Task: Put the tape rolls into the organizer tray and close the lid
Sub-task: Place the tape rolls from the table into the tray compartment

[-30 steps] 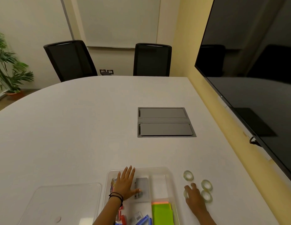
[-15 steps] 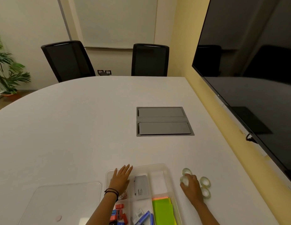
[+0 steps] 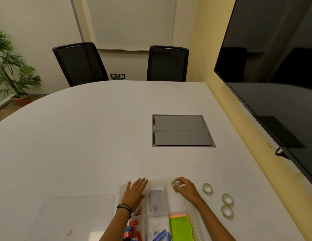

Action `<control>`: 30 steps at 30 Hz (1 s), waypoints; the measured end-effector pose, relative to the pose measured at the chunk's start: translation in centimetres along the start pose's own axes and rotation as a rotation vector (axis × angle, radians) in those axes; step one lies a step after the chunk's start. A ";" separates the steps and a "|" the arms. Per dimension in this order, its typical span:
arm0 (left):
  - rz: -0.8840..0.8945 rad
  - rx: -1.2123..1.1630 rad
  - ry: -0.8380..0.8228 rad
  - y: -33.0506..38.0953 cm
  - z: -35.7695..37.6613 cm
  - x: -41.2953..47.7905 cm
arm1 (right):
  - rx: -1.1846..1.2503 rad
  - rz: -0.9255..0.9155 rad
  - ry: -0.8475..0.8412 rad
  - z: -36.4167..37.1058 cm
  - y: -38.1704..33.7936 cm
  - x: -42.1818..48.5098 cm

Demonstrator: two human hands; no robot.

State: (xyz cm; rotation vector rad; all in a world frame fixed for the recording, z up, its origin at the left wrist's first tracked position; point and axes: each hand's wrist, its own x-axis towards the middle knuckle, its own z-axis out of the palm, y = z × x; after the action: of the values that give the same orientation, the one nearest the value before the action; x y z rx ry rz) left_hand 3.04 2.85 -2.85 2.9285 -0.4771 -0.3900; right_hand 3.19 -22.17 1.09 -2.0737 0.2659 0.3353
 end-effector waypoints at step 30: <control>0.002 -0.104 0.026 -0.4 1.3 0.5 | -0.069 -0.220 0.245 -2.4 2.4 0.7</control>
State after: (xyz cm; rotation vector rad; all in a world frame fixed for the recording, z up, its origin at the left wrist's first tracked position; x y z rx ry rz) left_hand 3.24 2.99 -4.24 2.8291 -0.4418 -0.3644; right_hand 3.36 -25.46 0.05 -2.1890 0.1716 -0.0443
